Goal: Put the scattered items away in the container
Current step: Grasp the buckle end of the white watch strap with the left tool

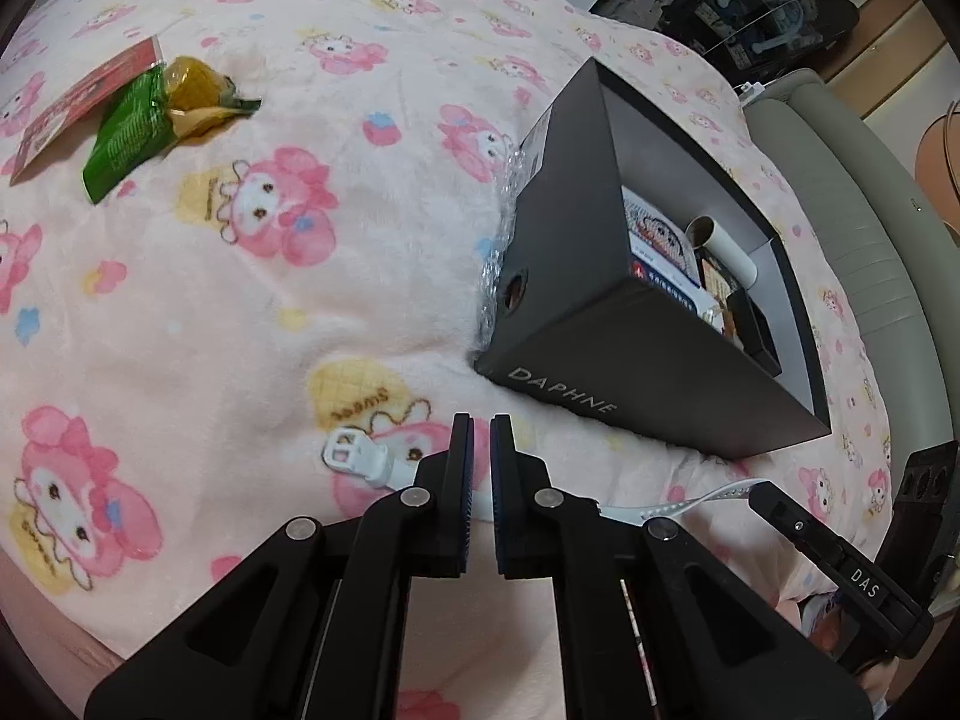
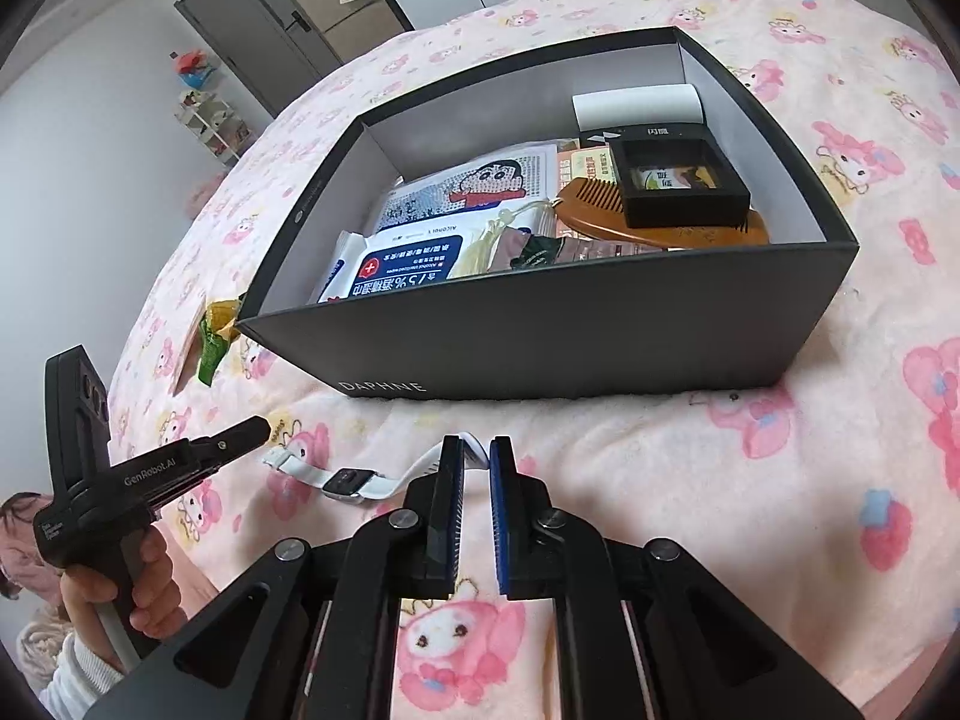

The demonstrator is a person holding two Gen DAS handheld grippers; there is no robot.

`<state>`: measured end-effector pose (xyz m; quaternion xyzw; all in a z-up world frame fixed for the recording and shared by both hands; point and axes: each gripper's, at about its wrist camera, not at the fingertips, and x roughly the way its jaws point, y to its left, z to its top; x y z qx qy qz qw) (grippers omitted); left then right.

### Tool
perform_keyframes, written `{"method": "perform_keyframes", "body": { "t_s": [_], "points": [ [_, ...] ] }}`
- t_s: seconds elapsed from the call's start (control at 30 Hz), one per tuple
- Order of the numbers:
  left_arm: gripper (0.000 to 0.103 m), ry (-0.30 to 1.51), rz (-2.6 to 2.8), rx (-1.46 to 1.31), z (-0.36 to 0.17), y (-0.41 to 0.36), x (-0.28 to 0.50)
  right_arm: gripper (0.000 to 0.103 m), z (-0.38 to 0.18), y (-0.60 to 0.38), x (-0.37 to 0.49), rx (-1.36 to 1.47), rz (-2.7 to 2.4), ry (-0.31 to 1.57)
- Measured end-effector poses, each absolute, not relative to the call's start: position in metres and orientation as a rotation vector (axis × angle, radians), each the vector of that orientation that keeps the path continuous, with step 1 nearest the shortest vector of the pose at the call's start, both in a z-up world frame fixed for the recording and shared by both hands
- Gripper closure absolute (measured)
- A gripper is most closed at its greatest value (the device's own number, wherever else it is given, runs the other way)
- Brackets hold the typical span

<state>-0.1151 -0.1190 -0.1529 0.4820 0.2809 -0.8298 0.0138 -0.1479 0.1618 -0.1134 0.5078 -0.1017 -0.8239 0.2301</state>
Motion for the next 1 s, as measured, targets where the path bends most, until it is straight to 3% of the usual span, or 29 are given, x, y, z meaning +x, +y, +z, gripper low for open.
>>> {"method": "perform_keyframes", "body": {
  "t_s": [0.1,0.17,0.3,0.5,0.6,0.67,0.7,0.77,0.8,0.83,0.9,1.0],
  "points": [
    [0.098,0.967,-2.522,1.585,-0.165,-0.124,-0.117,0.097,-0.118,0.16,-0.151,1.413,-2.265,-0.271],
    [0.09,1.058,-2.452,1.645,-0.178,-0.128,-0.113,0.096,-0.125,0.161,-0.151,1.448,-2.25,-0.281],
    [0.078,1.074,-2.411,1.692,-0.193,-0.127,-0.103,0.095,-0.134,0.167,-0.148,1.504,-2.196,-0.315],
    [0.064,1.158,-2.365,1.707,-0.213,-0.128,-0.111,0.072,-0.137,0.171,-0.142,1.531,-2.113,-0.341],
    [0.064,1.18,-2.381,1.667,-0.213,-0.13,-0.117,0.062,-0.14,0.17,-0.143,1.529,-2.083,-0.369],
    [0.064,1.187,-2.399,1.631,-0.211,-0.13,-0.12,0.06,-0.146,0.168,-0.146,1.545,-2.094,-0.367],
    [0.069,1.176,-2.406,1.621,-0.21,-0.13,-0.121,0.06,-0.152,0.166,-0.148,1.564,-2.097,-0.368],
    [0.089,1.105,-2.423,1.62,-0.208,-0.127,-0.122,0.06,-0.165,0.164,-0.154,1.598,-2.102,-0.377],
    [0.095,1.059,-2.44,1.619,-0.206,-0.125,-0.122,0.062,-0.172,0.162,-0.156,1.614,-2.104,-0.385],
    [0.099,1.04,-2.463,1.605,-0.2,-0.123,-0.12,0.076,-0.173,0.162,-0.157,1.611,-2.124,-0.385],
    [0.1,1.003,-2.507,1.576,-0.188,-0.12,-0.117,0.095,-0.166,0.159,-0.157,1.58,-2.163,-0.336],
    [0.101,0.974,-2.579,1.529,-0.164,-0.113,-0.113,0.1,-0.145,0.155,-0.155,1.493,-2.169,-0.304]
  ]
}}
